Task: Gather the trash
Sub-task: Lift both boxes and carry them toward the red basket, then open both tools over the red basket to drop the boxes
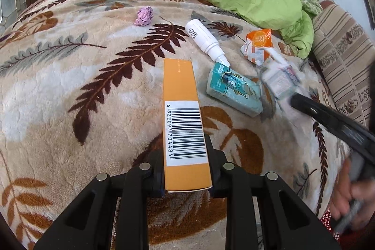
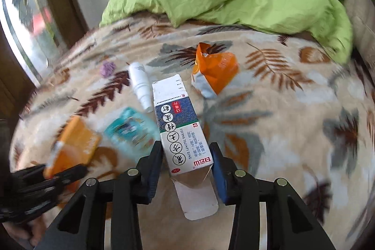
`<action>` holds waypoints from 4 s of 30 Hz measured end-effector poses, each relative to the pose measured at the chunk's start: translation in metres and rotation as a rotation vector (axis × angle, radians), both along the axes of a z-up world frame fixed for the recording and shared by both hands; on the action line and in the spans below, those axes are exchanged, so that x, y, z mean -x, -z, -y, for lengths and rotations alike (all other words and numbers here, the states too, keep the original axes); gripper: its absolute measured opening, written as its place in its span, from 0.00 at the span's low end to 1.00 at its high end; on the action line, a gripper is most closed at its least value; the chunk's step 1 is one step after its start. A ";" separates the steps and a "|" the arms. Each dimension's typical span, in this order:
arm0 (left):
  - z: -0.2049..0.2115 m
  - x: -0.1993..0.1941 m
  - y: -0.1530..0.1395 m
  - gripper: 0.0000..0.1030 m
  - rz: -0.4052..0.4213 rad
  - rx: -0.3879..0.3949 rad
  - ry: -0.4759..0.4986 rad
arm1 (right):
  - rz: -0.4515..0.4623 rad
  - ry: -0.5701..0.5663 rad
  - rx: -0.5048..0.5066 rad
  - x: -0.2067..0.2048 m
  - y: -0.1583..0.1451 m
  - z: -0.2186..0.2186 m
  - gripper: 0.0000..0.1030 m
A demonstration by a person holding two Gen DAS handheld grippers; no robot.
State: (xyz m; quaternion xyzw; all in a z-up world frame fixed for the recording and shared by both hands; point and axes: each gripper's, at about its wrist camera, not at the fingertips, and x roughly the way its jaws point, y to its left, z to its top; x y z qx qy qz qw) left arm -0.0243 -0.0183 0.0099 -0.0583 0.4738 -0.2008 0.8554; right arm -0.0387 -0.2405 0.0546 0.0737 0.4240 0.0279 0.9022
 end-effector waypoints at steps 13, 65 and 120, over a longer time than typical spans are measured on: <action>0.004 0.019 -0.014 0.22 0.132 -0.067 -0.019 | 0.116 0.219 -0.087 0.109 -0.013 0.001 0.41; 0.023 0.129 -0.074 0.23 0.287 -0.015 0.161 | 0.139 0.224 -0.175 0.172 -0.041 -0.006 0.41; 0.299 0.289 -0.072 0.27 -0.026 0.029 1.013 | 0.120 0.907 -0.283 0.436 -0.027 0.194 0.43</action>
